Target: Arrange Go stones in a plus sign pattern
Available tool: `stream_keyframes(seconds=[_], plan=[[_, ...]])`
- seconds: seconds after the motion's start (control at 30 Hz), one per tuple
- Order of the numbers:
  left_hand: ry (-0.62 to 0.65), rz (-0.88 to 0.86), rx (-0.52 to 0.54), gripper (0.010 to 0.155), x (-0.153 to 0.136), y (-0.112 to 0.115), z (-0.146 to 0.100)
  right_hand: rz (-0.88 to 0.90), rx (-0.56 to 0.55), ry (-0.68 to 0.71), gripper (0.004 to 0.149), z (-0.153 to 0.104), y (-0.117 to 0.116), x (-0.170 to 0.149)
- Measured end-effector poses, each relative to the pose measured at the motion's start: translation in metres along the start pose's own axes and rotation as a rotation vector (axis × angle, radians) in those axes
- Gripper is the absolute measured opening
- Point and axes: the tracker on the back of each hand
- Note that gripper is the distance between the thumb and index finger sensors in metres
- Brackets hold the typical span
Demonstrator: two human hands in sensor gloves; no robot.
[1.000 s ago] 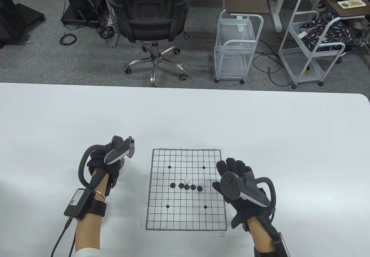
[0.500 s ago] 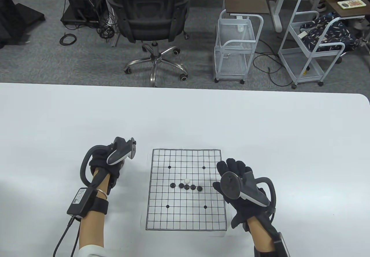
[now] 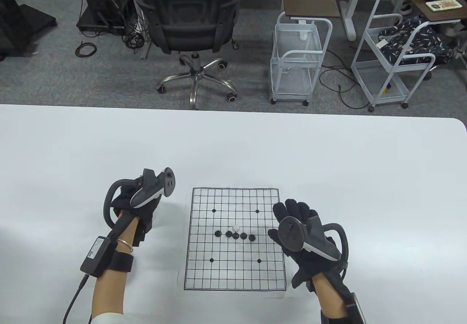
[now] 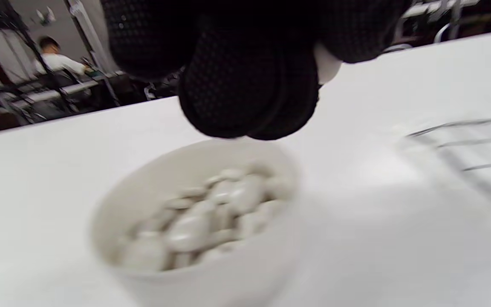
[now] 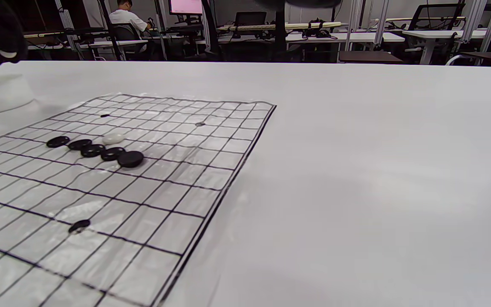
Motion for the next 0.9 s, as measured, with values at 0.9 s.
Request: stream_keyframes(seconds=[0.9], plan=[[0.247, 0.037, -0.239, 0.04, 0.172, 0.053, 0.018, 0.003, -0.012, 0.015, 0.072, -0.002, -0.002, -0.001]])
Point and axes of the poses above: the tracker on the back of each hand, its own x axis roughly to the thumb side, its own z axis roughly from the wrist to the fingertips, y = z × x, and after that the axes turned 6 degrees about -z, right-handed
